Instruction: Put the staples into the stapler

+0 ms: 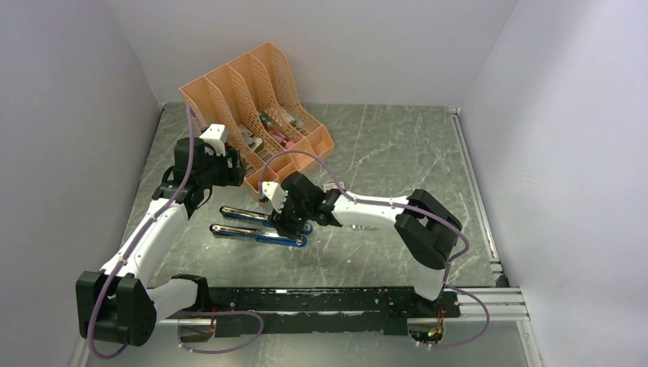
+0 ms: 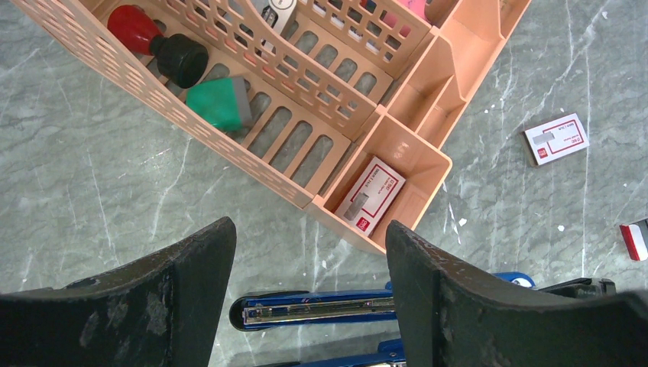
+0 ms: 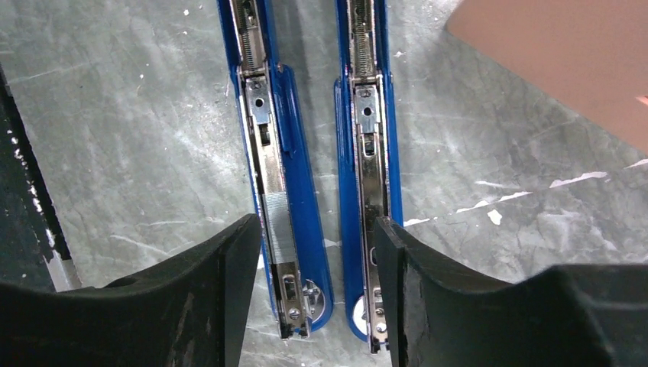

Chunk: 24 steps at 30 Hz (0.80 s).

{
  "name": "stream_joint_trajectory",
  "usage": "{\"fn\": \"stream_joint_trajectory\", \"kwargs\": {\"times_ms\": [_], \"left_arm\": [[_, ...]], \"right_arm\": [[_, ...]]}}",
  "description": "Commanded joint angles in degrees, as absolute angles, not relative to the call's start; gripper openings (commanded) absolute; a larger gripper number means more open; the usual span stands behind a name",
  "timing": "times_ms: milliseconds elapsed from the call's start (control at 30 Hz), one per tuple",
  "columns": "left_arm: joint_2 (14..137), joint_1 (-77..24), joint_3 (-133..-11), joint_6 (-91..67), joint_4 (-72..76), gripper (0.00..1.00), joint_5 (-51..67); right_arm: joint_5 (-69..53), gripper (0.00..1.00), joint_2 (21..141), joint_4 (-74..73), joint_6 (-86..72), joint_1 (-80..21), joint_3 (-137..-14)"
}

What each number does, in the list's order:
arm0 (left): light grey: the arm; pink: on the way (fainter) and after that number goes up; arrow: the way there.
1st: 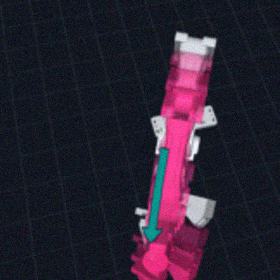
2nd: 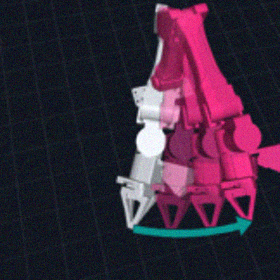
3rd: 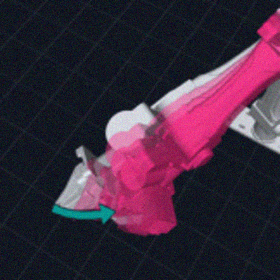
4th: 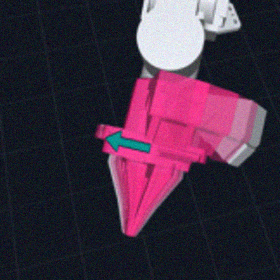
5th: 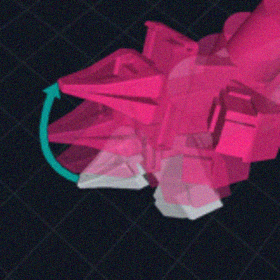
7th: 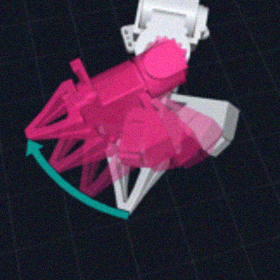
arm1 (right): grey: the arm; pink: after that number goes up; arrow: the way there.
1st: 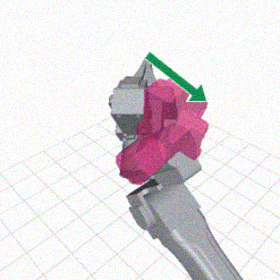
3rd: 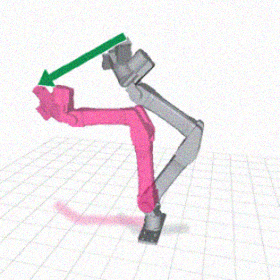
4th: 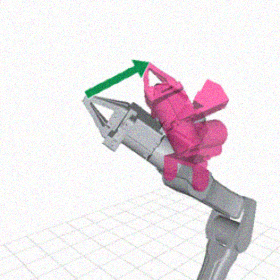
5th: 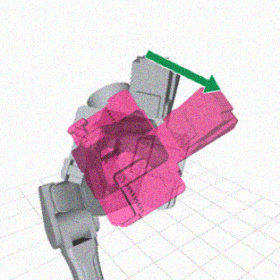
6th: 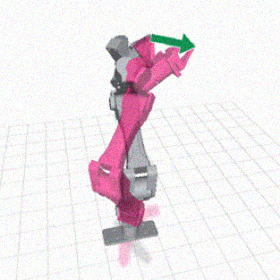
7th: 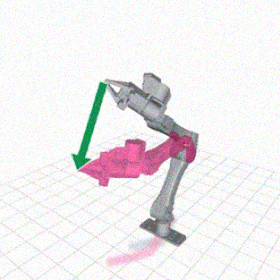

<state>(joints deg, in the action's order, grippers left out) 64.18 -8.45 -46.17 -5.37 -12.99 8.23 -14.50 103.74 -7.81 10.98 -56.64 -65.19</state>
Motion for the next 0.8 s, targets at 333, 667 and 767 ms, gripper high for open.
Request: {"fn": "stream_joint_trajectory", "kwargs": {"times_ms": [333, 667, 767], "left_arm": [[63.37, -7.93, -46.08, -5.20, -12.85, 0.76, 8.35], [63.28, -7.97, -45.97, -5.17, -12.85, 0.76, 8.33], [63.28, -8.00, -46.00, -5.15, -12.85, 0.76, 8.36]], "right_arm": [[-11.12, 0.65, 105.29, -8.44, 13.76, -57.66, -66.13], [-10.69, 0.65, 106.61, -10.40, 14.46, -58.11, -67.10], [-10.07, 0.65, 107.12, -11.93, 14.92, -58.47, -67.39]]}}
